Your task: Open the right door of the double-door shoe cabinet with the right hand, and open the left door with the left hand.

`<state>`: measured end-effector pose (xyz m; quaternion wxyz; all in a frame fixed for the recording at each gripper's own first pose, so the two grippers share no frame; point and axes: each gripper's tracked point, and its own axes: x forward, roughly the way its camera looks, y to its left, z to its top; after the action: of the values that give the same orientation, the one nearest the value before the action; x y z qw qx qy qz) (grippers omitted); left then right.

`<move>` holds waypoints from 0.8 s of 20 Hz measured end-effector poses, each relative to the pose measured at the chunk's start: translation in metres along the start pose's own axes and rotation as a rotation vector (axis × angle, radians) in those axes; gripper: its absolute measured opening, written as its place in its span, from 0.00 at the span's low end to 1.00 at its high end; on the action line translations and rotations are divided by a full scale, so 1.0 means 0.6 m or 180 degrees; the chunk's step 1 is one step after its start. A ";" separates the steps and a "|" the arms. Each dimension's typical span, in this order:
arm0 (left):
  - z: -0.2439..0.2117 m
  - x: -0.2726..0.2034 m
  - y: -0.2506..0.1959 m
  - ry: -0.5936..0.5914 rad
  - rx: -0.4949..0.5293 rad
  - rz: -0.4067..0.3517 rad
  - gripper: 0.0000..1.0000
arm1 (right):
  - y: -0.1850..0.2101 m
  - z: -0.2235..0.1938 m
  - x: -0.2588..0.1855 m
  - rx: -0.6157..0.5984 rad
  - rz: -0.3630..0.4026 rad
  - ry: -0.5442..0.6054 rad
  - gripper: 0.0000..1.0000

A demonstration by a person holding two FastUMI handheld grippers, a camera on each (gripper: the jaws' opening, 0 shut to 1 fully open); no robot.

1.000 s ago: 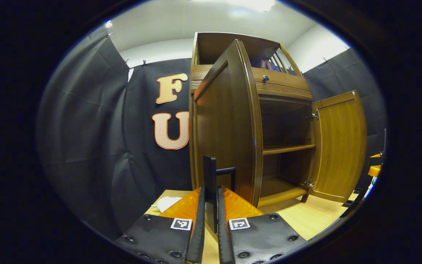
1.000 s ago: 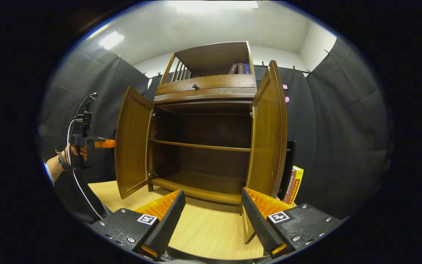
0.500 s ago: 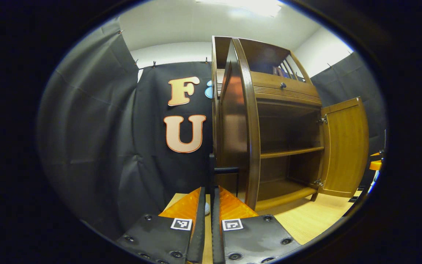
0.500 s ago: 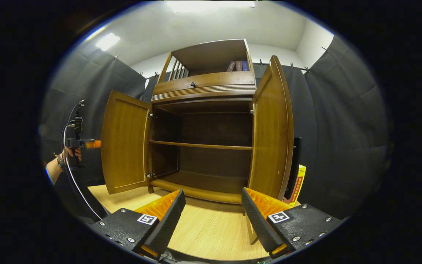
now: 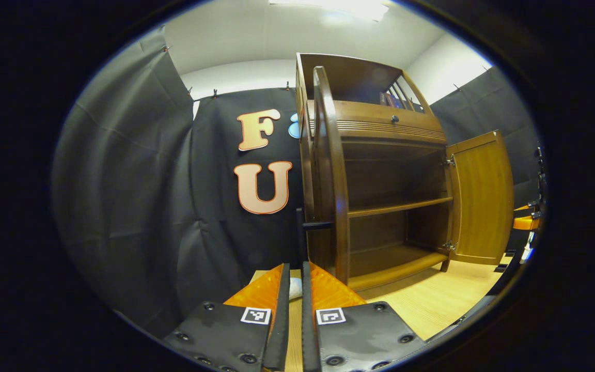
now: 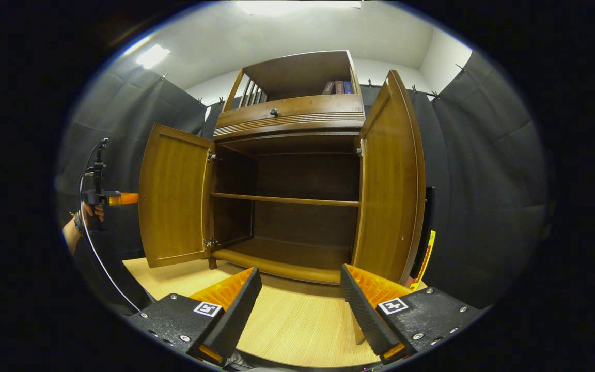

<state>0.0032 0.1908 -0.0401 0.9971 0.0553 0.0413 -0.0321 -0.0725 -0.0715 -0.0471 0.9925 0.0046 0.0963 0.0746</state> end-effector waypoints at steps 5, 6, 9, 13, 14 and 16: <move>0.062 -0.030 -0.091 -0.0142 -0.0236 -0.0085 0.17 | 0.011 -0.001 0.000 -0.0011 0.0044 -0.0005 0.94; 0.064 -0.031 -0.116 -0.0127 -0.0321 -0.0115 0.17 | 0.013 -0.001 -0.001 -0.0017 0.0050 -0.0013 0.98; 0.060 -0.014 -0.165 -0.0030 -0.0462 -0.0189 0.17 | 0.012 0.007 -0.007 -0.0008 0.0054 -0.0058 0.94; 0.040 0.028 -0.206 0.0100 -0.0592 -0.0295 0.17 | 0.000 0.016 -0.019 0.0002 0.0010 -0.0093 0.94; 0.033 0.038 -0.215 0.0127 -0.0601 -0.0285 0.17 | -0.002 0.018 -0.021 0.0018 0.0004 -0.0106 0.98; 0.021 0.053 -0.232 0.0180 -0.0560 -0.0283 0.22 | -0.009 0.022 -0.024 0.0044 -0.0008 -0.0151 0.94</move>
<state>0.0262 0.0497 -0.0453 0.9941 -0.0334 0.0745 -0.0710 -0.0829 -0.0789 -0.0315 0.9946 0.0131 0.0731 0.0726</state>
